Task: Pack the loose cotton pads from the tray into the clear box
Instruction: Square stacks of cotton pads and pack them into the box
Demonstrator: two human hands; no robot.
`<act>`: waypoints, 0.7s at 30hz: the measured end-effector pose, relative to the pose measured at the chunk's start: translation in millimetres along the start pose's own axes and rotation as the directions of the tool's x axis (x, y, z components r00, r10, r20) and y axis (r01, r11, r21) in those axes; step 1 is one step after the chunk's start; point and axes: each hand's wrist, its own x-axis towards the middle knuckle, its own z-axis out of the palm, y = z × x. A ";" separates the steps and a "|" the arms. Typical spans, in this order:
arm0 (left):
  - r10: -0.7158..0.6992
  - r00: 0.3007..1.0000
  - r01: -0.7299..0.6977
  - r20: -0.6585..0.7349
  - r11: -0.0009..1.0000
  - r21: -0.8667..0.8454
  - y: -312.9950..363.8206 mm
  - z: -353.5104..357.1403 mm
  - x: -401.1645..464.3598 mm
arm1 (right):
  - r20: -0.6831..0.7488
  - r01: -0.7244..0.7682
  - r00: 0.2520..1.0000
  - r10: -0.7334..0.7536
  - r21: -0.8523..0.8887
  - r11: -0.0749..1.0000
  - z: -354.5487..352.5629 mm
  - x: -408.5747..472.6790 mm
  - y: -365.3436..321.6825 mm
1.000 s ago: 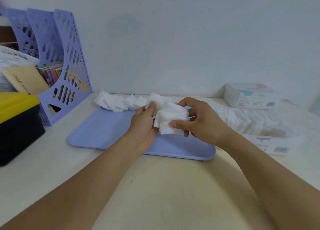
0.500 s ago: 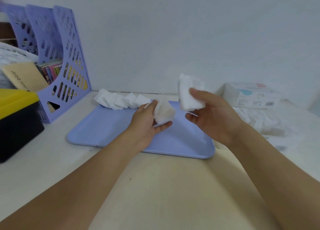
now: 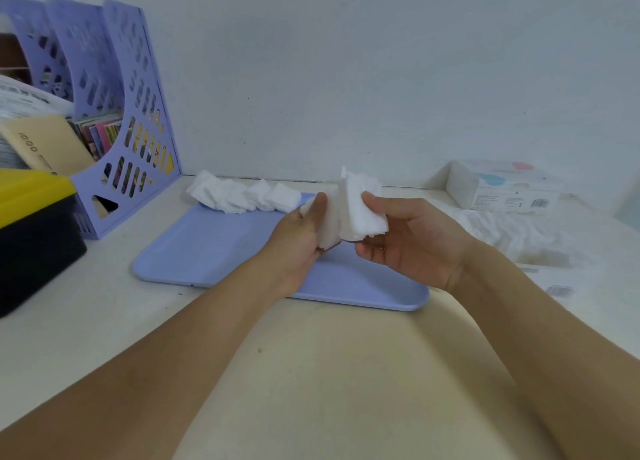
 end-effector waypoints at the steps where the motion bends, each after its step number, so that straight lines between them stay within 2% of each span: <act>1: 0.019 1.000 -0.019 0.001 0.999 0.046 -1.0 0.7 -0.5 | 0.017 -0.001 1.000 0.001 -0.031 1.000 1.2 -0.1 1.2; 3: 0.024 1.000 -0.023 -0.008 0.996 0.091 -1.5 2.3 -2.6 | 0.009 0.003 1.000 -0.002 -0.099 0.995 2.9 0.6 3.8; 6: -0.022 0.999 0.023 -0.029 0.999 0.045 0.4 2.0 -5.1 | -0.096 -0.009 0.995 -0.007 -0.161 0.987 1.6 2.7 4.9; 10: -0.039 0.996 0.038 -0.080 0.999 -0.010 2.5 1.3 -6.7 | -0.154 0.006 0.988 -0.020 -0.095 0.995 -2.9 3.3 1.5; 13: 0.000 0.996 0.008 -0.089 0.996 0.083 0.9 2.1 -6.6 | -0.078 0.037 0.996 -0.039 -0.024 0.999 -1.1 0.8 -1.8; 16: -0.013 1.000 0.015 -0.020 0.993 0.119 0.0 4.3 -5.5 | -0.009 0.020 1.000 -0.021 -0.085 0.996 3.6 0.0 -0.6; 21: -0.034 0.997 0.027 0.072 0.995 0.091 3.3 8.0 -8.7 | -0.077 0.022 0.996 -0.037 -0.178 0.984 5.0 5.5 5.2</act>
